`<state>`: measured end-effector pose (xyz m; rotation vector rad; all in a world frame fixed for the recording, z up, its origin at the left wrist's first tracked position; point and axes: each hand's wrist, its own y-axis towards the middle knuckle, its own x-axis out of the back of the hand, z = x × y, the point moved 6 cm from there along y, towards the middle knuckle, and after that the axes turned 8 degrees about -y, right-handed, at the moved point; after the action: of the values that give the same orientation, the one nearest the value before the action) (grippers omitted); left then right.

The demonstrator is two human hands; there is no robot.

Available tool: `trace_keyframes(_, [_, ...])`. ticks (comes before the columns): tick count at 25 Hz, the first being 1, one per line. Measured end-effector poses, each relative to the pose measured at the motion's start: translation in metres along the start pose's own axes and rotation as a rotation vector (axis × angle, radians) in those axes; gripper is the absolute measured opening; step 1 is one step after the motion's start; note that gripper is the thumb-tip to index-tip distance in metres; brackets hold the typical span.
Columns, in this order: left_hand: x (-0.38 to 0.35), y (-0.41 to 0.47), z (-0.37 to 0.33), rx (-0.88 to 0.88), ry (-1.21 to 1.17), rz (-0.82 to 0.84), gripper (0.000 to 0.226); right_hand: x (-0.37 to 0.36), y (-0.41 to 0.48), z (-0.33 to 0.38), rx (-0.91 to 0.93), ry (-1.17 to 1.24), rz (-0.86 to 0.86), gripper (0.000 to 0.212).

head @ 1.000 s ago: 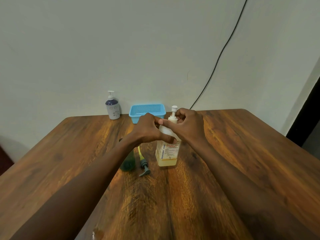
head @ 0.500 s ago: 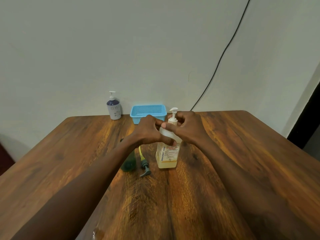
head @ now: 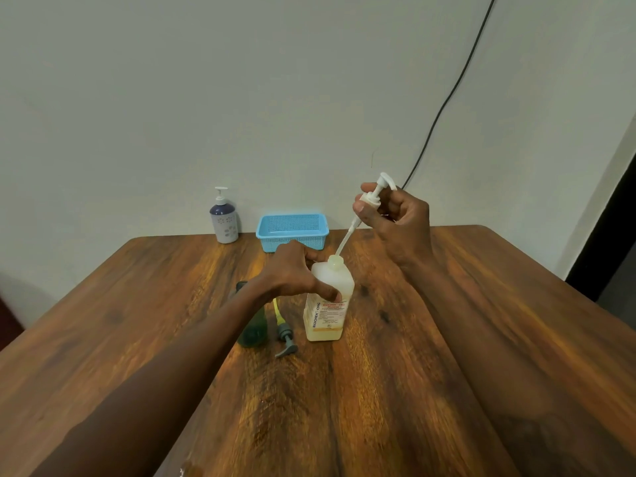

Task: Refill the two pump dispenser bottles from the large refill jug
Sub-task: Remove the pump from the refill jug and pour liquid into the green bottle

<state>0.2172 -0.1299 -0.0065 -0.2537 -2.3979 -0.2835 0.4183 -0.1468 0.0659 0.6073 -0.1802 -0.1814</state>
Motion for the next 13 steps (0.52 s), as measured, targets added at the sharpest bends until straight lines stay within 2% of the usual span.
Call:
trace_keyframes(8, [-0.003, 0.006, 0.001, 0.019, -0.039, 0.002, 0.063, 0.031, 0.003, 0.013, 0.135, 0.176, -0.269, 0.033])
trace_keyframes(10, [-0.004, 0.007, 0.001, 0.016, -0.041, 0.002, 0.062, 0.037, 0.002, 0.013, 0.151, 0.153, -0.318, 0.029])
trace_keyframes(13, [-0.004, 0.006, 0.000, 0.016, -0.055, -0.020, 0.062, 0.035, -0.005, -0.001, 0.157, -0.036, -0.257, 0.022])
